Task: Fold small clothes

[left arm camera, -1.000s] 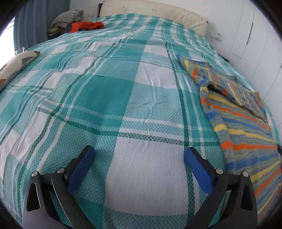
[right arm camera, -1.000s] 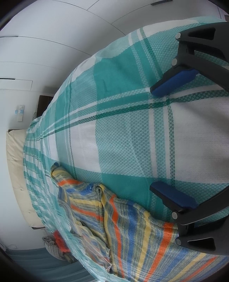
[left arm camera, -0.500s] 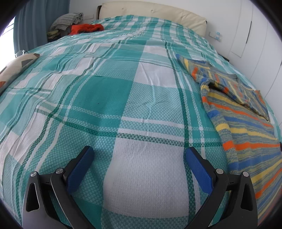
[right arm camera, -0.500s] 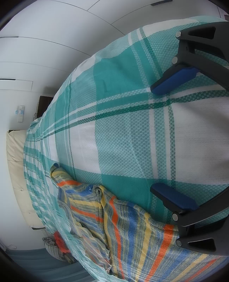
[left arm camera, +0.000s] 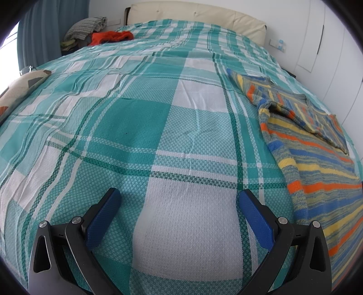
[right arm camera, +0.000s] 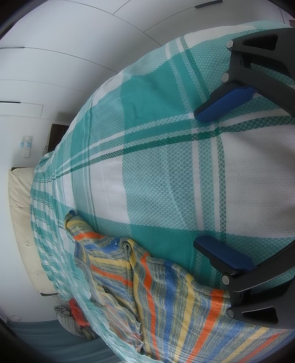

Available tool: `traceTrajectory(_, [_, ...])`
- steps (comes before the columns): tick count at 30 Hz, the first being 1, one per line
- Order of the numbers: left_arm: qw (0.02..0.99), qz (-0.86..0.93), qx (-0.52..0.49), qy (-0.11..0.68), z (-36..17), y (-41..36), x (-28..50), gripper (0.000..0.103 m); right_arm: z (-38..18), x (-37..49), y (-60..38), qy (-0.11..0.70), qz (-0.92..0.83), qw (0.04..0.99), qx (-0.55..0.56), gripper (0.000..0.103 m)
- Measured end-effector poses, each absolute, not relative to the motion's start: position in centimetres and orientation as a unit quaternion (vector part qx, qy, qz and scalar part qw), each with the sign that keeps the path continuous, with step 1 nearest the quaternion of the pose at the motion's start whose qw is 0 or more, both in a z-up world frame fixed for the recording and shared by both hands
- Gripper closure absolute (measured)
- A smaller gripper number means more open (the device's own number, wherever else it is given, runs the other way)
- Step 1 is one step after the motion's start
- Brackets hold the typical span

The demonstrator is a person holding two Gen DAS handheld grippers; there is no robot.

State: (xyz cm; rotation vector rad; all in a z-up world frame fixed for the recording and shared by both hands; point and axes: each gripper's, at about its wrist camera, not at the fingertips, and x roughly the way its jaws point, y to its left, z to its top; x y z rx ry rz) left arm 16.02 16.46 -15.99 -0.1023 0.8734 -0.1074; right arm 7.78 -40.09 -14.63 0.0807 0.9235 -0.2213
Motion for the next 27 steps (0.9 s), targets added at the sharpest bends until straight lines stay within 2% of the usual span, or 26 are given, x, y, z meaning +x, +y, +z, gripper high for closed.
traceTrajectory(27, [0.903,-0.048,-0.040,0.424,-16.05,16.35,16.07,0.000,-14.65,7.80,-40.10,0.444,-0.107,0.889,0.039,0.003])
